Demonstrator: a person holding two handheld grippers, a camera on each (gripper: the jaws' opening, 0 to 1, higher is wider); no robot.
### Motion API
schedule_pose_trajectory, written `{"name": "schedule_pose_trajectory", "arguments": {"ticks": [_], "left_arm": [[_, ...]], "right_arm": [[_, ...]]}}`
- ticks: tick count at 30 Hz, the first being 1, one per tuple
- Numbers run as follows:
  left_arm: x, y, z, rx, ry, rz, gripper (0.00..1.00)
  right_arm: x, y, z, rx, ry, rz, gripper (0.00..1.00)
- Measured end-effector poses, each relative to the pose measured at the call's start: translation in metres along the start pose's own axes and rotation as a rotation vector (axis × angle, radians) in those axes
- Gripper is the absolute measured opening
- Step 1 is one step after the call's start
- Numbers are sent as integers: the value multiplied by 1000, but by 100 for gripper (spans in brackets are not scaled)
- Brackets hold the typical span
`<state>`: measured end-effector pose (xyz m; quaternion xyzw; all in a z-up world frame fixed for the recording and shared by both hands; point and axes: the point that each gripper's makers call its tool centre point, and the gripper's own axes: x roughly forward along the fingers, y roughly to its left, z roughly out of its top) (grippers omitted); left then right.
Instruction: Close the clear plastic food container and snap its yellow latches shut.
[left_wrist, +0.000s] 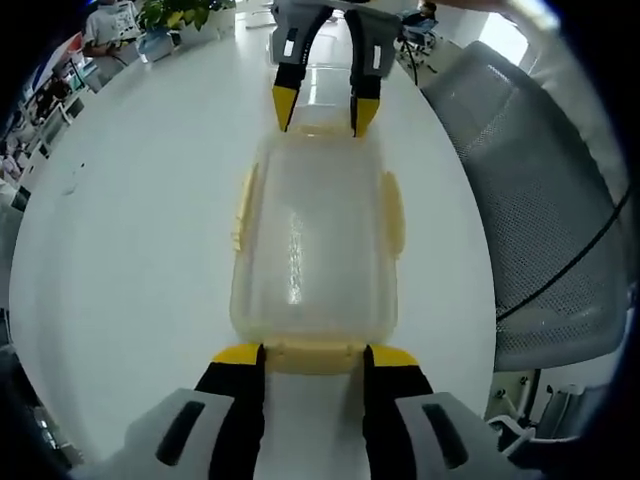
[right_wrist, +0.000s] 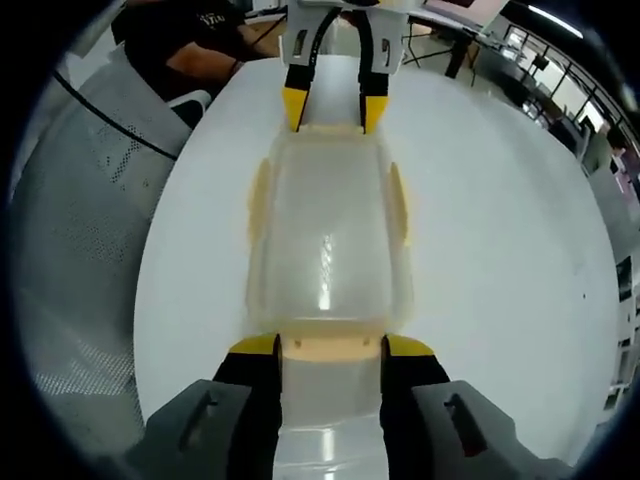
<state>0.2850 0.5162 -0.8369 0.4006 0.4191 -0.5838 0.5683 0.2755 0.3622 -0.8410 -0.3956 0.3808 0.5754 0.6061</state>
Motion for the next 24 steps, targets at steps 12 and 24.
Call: {"name": "schedule_pose_trajectory", "arguments": {"ticks": [12,24], "left_arm": [[-15,-7,8,-33,-25,-3,33],[-35,-14,34,-65,-70,8,33]], "right_arm": [[-18,0,3,-31,-36,19,34],[-53,0,-2,-68,-51,33,34]]}}
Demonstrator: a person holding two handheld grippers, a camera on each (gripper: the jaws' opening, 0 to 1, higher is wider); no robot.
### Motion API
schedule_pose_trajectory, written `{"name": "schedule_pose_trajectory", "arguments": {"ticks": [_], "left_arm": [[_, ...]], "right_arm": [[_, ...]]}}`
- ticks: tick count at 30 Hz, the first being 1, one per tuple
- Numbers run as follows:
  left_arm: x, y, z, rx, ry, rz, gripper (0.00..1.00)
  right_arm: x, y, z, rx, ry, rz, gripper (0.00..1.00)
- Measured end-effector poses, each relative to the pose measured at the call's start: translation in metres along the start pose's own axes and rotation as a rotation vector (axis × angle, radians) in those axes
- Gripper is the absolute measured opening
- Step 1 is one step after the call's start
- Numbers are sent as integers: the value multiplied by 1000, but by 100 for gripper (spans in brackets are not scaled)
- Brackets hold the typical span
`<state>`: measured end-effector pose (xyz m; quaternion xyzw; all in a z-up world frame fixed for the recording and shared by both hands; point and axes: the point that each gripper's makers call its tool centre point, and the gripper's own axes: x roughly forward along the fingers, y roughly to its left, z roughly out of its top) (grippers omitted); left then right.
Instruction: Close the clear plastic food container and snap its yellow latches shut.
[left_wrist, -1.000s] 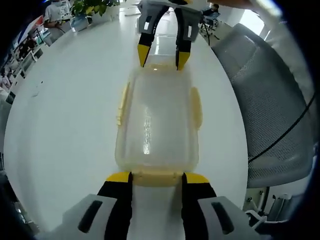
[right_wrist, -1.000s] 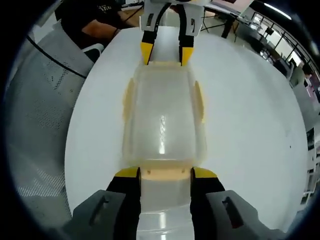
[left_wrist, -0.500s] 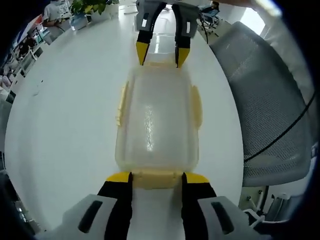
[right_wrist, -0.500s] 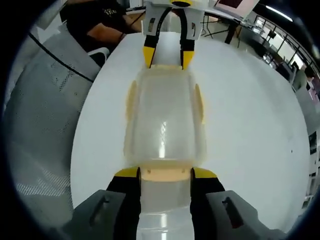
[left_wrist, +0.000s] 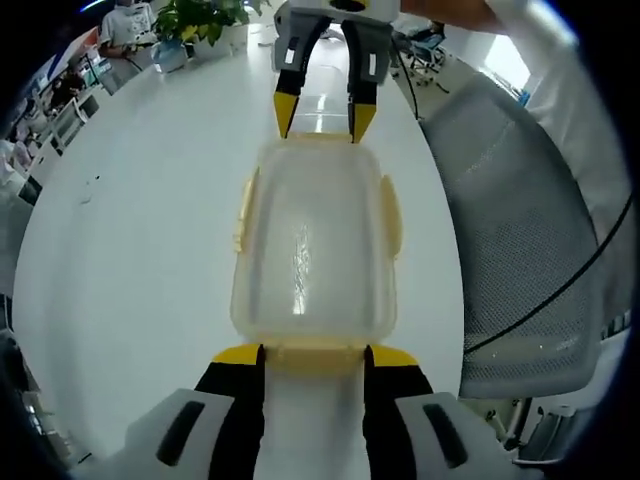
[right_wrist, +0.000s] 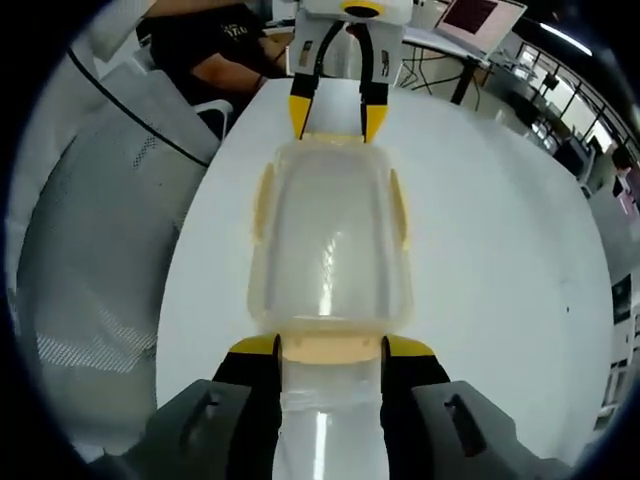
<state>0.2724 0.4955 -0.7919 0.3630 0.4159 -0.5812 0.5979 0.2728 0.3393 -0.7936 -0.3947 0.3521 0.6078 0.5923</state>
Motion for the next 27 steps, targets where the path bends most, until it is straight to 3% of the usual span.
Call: {"name": "schedule_pose_trajectory", "arguments": {"ticks": [10,17,27], "left_arm": [[-5,-9,31,-38,-46,7,33],[-11,-7,44,-46,-61,24,33],[-6,-9,68,-60,-71,32,33]], "right_arm": [[-28,2,-16,-33,3,16,34],[-42,-3,-21,-47,-12,9,34],[-59,-4,-39,-62,-4,19,34]]}}
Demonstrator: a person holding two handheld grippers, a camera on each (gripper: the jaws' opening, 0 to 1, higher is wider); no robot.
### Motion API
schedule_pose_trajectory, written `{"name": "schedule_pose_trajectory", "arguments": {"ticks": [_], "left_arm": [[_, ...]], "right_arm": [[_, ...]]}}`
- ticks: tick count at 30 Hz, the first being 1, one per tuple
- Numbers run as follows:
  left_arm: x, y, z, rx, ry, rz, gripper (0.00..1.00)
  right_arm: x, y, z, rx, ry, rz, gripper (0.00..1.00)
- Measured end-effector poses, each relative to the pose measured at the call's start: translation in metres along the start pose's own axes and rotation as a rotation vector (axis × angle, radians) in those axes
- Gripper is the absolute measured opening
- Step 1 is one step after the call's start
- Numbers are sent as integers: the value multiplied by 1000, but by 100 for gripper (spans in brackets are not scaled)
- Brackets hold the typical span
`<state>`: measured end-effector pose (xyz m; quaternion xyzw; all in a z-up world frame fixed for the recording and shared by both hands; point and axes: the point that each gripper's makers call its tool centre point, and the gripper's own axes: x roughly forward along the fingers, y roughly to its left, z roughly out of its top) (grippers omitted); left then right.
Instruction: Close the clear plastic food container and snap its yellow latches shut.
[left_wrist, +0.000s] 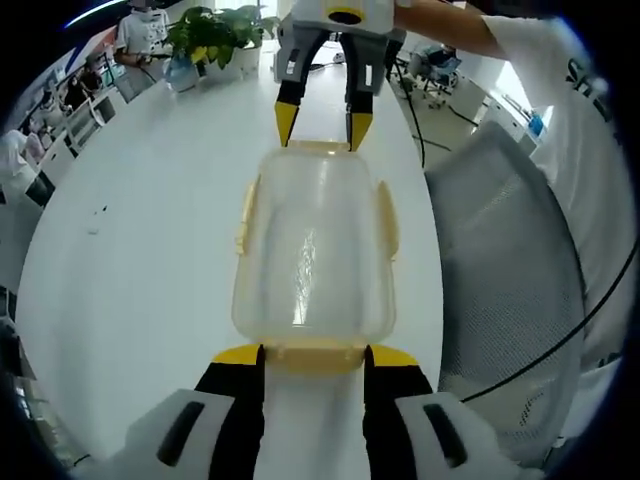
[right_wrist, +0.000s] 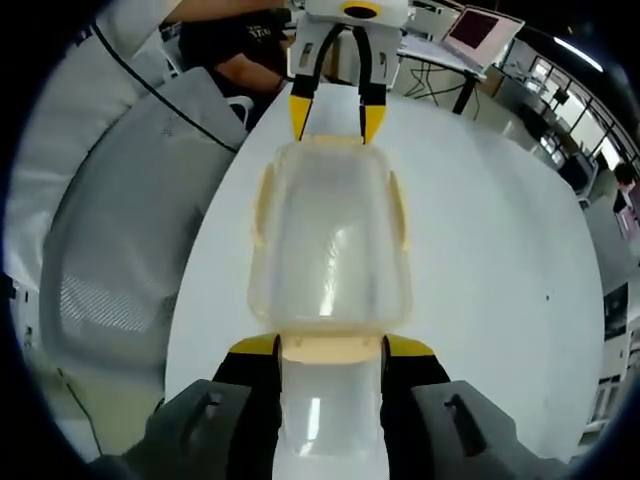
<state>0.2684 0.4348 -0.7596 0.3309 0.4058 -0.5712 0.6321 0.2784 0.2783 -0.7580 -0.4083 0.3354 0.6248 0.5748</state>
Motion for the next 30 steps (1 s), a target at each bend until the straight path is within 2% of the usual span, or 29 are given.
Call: {"name": "schedule_pose_trajectory", "arguments": {"ticks": [19,30], "left_arm": [[24,-2,57,-12,-2,13,33],[46,-7,93,-31,0,17,33]], "right_arm": [[-31,0,-57,-4,11,-4,34],[-46,1,-95,-15,22,2,34]]}}
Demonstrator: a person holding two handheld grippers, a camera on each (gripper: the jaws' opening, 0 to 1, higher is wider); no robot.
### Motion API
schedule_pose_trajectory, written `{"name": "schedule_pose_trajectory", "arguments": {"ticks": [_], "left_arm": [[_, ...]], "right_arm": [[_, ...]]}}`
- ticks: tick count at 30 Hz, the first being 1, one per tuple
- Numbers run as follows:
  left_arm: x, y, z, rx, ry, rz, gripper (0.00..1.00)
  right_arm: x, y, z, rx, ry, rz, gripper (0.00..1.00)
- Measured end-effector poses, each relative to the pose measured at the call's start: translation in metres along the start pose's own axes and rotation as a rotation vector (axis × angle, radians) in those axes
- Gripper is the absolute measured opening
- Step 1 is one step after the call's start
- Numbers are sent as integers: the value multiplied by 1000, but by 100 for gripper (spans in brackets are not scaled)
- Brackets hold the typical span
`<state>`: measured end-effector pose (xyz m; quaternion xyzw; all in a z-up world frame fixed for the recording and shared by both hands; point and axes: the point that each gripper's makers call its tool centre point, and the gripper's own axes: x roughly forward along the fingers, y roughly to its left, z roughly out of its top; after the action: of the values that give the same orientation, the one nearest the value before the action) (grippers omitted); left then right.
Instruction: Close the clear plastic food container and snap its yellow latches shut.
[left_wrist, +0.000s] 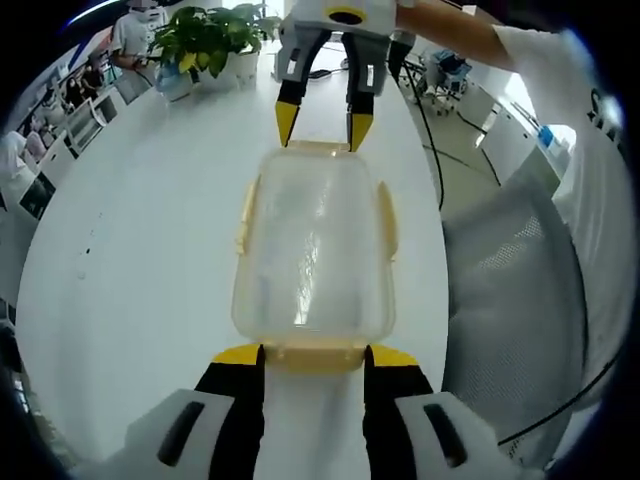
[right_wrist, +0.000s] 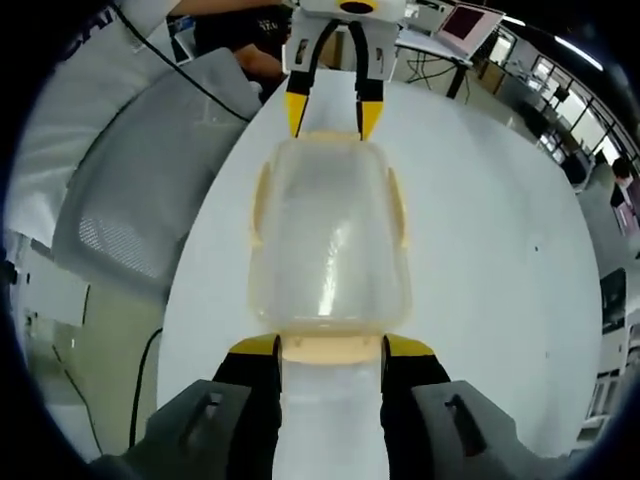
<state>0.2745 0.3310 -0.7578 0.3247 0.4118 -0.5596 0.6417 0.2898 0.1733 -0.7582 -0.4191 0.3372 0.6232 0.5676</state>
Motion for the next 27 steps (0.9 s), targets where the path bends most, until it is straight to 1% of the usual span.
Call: {"name": "schedule_pose_trajectory", "arguments": {"ticks": [5,14,18,21,27], "left_arm": [[8,-3,15,-15,-8,-2,33],[21,-3,31,-16,14,2,33],[26,-2,36,-8,33,5,33],[29,-3,40,-3,44,-3,33],[33,-1,43,5,50,-8,33]], "right_arm": [[-7,0,-15,-5,7,11,34],[-12,0,-34,-6,26,18,34],[-12,-1,-41,-3,39,15,35],[-12,0,-44,5,45,22,35],[-13,1,-50,15,48,22,35]]}}
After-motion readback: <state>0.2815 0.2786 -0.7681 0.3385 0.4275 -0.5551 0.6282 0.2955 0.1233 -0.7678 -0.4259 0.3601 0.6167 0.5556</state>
